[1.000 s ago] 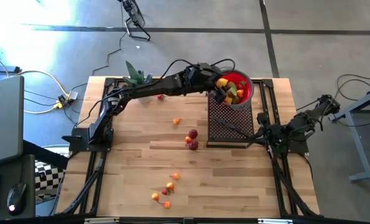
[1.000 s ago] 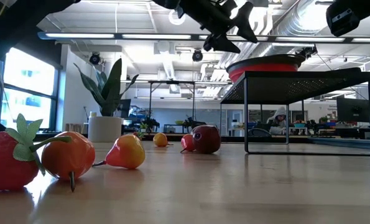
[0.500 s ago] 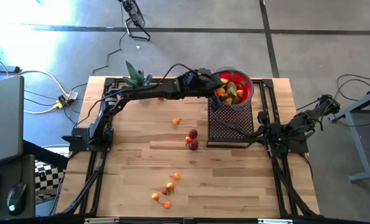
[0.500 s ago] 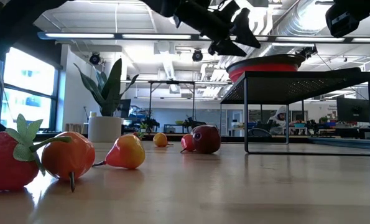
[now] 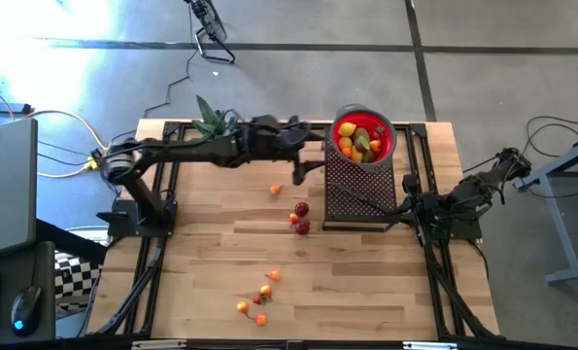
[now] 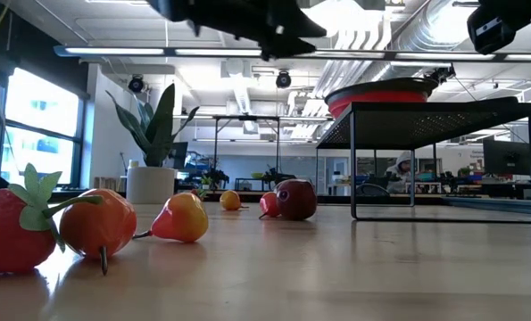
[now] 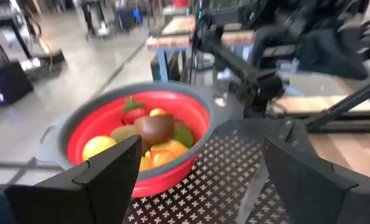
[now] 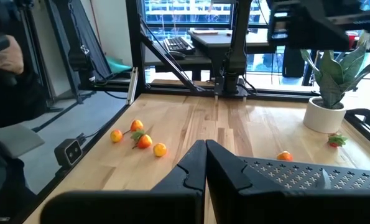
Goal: Pick & Place Fruit
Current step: Put the pear into the strainer bowl on the shelf
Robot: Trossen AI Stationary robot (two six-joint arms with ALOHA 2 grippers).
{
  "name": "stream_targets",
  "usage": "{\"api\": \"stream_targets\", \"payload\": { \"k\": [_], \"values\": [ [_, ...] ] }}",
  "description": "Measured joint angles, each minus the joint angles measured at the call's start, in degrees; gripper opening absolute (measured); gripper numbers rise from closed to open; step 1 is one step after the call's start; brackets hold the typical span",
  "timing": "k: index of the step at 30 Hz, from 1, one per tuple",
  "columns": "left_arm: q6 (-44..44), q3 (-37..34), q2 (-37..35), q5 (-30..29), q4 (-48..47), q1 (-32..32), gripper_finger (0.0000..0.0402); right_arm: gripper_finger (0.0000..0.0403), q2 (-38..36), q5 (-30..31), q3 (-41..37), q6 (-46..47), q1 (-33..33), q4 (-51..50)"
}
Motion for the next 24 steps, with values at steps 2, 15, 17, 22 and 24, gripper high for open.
{"api": "stream_targets", "payload": {
  "k": [2, 15, 17, 22, 24],
  "values": [
    [0.0, -4.4, -3.0, 0.3, 3.8, 0.0, 0.0329, 0.0002, 0.0, 0.0, 0.0, -0.1, 0.0, -0.1],
    [1.3, -23.1, -16.8, 2.8, 12.4, -0.2, 0.0329, 0.0002, 0.0, 0.0, 0.0, -1.6, 0.0, -0.2],
    [1.5, -24.9, -18.8, 3.1, 13.5, -0.4, 0.0329, 0.0002, 0.0, 0.0, 0.0, -1.6, 0.0, -0.1],
    [3.3, -29.8, -23.3, 4.2, 17.4, -1.7, 0.0329, 0.0002, 0.0, -0.2, 0.0, -1.7, 0.0, 0.2],
    [3.3, -31.4, -24.9, 4.4, 17.5, -2.6, 0.0329, 0.0002, 0.0, -0.2, 0.0, -1.7, 0.0, 0.4]
  ]
}}
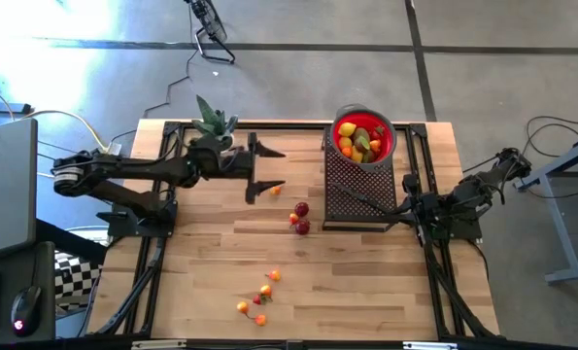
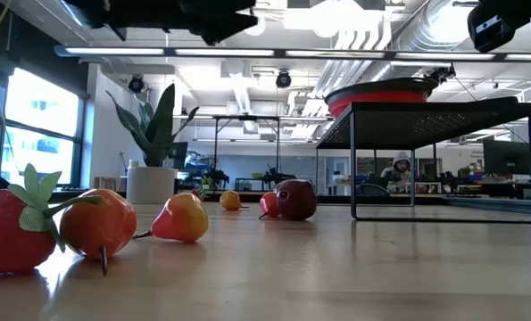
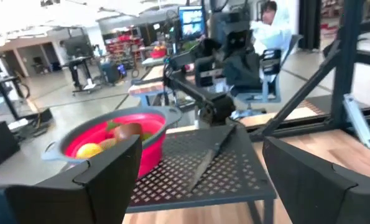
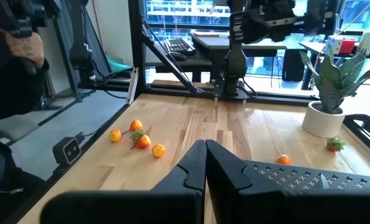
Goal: Pick & Place Fruit
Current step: Put the pear into the strainer bowl on the shelf
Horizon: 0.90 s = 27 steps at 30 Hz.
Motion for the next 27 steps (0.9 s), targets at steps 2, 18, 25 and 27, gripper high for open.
{"api": "stream_targets", "payload": {
  "k": [2, 18, 25, 27],
  "values": [
    [-0.1, -1.1, -1.3, -0.1, -0.7, -0.5, 0.0329, 0.0002, 0.0, 0.0, 0.0, 0.0, 0.0, 0.1],
    [-2.3, -1.5, -4.7, 0.0, -12.3, -1.1, 0.0329, 0.0002, 0.0, 0.0, 0.0, 0.0, 0.0, 0.8],
    [-2.4, -1.5, -4.7, 0.0, -18.7, -1.1, 0.0329, 0.0002, 0.0, 0.0, 0.0, 0.0, 0.0, 0.8],
    [-2.4, -1.5, -4.7, 0.0, -20.4, -1.1, 0.0329, 0.0002, 0.0, 0.0, 0.0, 0.0, 0.0, 0.8]
  ]
}}
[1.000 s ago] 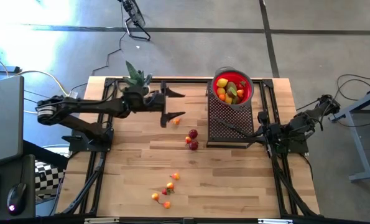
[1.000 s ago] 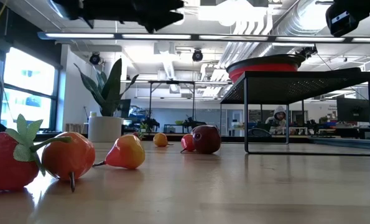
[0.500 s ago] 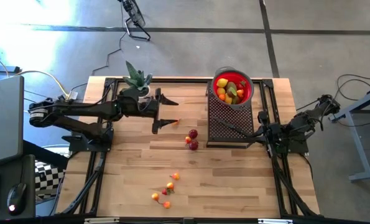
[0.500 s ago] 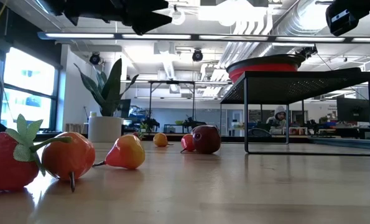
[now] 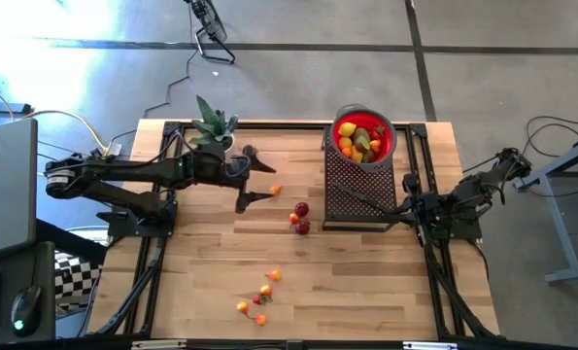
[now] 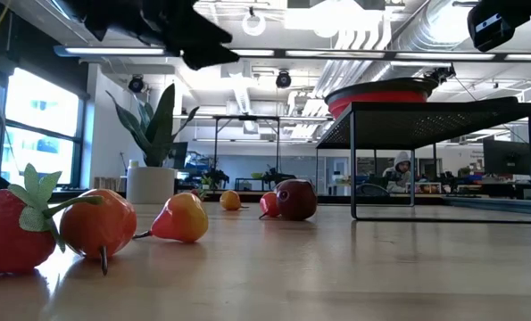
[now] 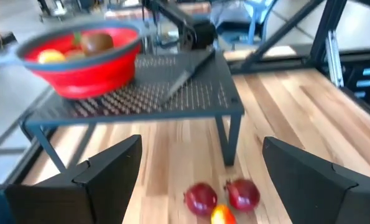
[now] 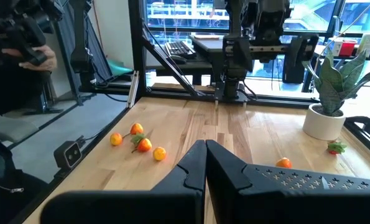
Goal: Pick & Place Fruit
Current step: Put the pear into the strainer bowl on the shelf
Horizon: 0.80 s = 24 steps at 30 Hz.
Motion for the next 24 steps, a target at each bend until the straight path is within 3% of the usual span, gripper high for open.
{"api": "stream_targets", "payload": {
  "k": [8, 14, 24],
  "values": [
    [0.0, 0.0, 0.0, 0.0, -7.8, 0.0, 0.0329, 0.0002, 0.0, 0.0, 0.0, 0.0, 0.0, 0.0],
    [-4.6, 0.0, 0.8, -0.1, -7.0, 0.0, 0.0329, 0.0002, 0.0, 0.2, 0.0, 0.0, 0.0, 0.6],
    [-5.0, 0.1, 0.8, 0.0, -7.3, 0.0, 0.0329, 0.0002, 0.0, 0.3, 0.0, -2.5, 0.0, 4.4]
  ]
}}
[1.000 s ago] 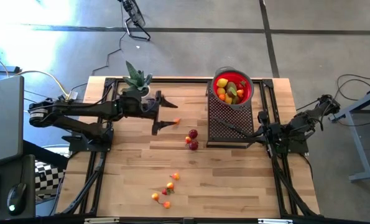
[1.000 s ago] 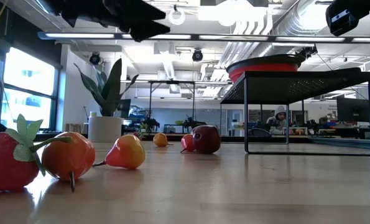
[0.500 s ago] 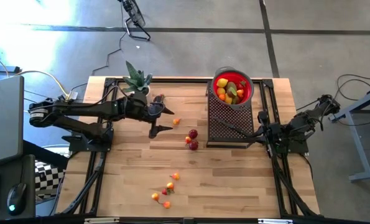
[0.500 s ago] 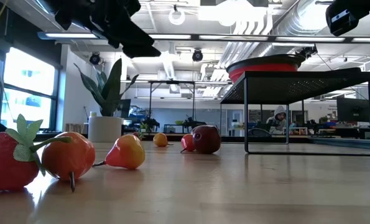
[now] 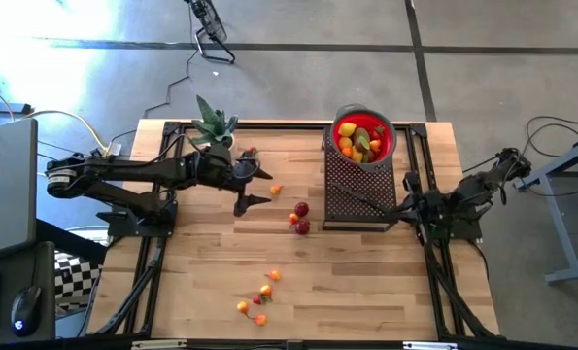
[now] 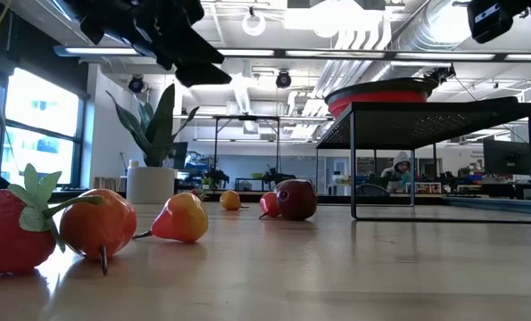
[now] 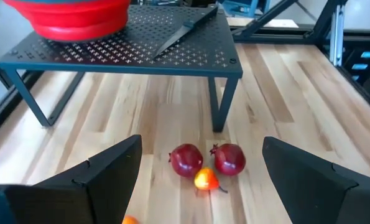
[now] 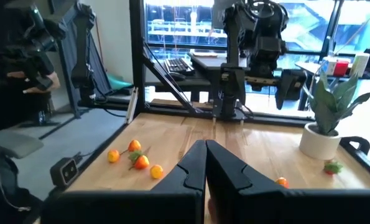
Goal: Pick & Place Fruit
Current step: Put the pear into the strainer bowl on the shelf
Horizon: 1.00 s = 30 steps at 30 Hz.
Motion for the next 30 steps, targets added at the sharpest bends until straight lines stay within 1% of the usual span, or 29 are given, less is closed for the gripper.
{"api": "stream_targets", "payload": {
  "k": [8, 21, 23, 26, 28, 30],
  "values": [
    [-4.8, 0.0, 0.0, 0.1, 0.0, 0.0, 0.0329, 0.0002, 0.0, 0.6, 0.0, -4.6, 0.0, 2.1],
    [-5.8, 0.0, 0.0, -0.1, 2.1, 0.0, 0.0329, 0.0003, 0.0, 6.9, 0.0, -4.5, 0.0, -0.8],
    [-7.5, 0.0, 0.0, -2.4, 2.1, 0.0, 0.0329, 0.0003, 0.0, 7.5, 0.0, -3.5, 0.0, -1.5],
    [-10.7, 0.0, 0.0, -10.2, 0.6, -0.1, 0.0329, 0.0003, 0.0, 7.5, 0.0, -3.0, 0.0, -1.7],
    [-11.6, 0.0, 0.0, -14.2, -0.4, -0.4, 0.0329, 0.0003, 0.0, 7.5, 0.0, -3.0, 0.0, -1.7],
    [-11.8, 0.0, 0.3, -16.2, -0.4, -0.5, 0.0329, 0.0003, 0.0, 7.5, 0.0, -3.0, 0.0, -1.7]
  ]
}}
